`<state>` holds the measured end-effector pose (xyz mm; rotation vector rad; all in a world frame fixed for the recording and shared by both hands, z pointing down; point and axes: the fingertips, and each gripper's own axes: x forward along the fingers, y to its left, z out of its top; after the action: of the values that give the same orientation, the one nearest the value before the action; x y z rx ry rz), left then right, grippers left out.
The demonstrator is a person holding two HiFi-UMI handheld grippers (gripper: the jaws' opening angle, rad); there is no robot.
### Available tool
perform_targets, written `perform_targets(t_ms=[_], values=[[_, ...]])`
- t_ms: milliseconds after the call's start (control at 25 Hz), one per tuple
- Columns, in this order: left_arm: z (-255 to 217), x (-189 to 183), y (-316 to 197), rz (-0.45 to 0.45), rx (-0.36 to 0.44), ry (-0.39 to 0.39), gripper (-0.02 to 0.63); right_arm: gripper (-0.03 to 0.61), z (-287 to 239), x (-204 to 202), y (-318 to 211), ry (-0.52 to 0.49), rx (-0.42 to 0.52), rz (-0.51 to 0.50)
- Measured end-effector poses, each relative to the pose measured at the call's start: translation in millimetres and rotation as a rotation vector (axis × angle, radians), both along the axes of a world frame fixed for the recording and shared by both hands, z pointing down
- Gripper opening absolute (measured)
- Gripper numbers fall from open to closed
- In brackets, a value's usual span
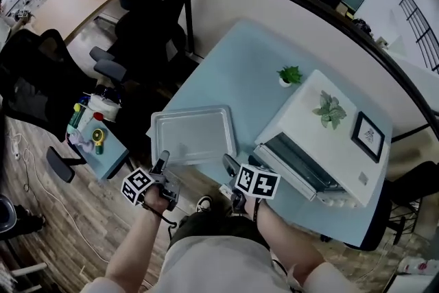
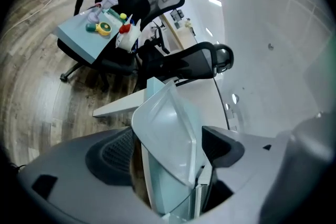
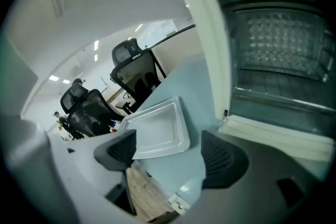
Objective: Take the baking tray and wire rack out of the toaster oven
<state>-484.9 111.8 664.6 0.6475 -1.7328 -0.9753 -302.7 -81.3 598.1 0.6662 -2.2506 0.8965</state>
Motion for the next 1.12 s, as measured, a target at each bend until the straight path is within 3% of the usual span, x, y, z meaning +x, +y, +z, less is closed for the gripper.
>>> perform_targets(t_ms=[240,680,880,1120], values=[[9,39,2,0.011,-0.030,0.085,0.391,0.380,-30,58,-11,-0.077,-0.058,0.106],[9,87,4,0.043,-0.142,0.161,0.417,0.374,-50,133,-18,-0.122,-0.096,0.215],[-6,112,-17,0.098,-0.116,0.162,0.417,0.373,-56,161,-24,-0.140,-0.096,0.265],[-42,140,-72,0.238,-0.029,0.123,0.417,0.371,-62,198,-35,-0.171,-0.098,0.362]])
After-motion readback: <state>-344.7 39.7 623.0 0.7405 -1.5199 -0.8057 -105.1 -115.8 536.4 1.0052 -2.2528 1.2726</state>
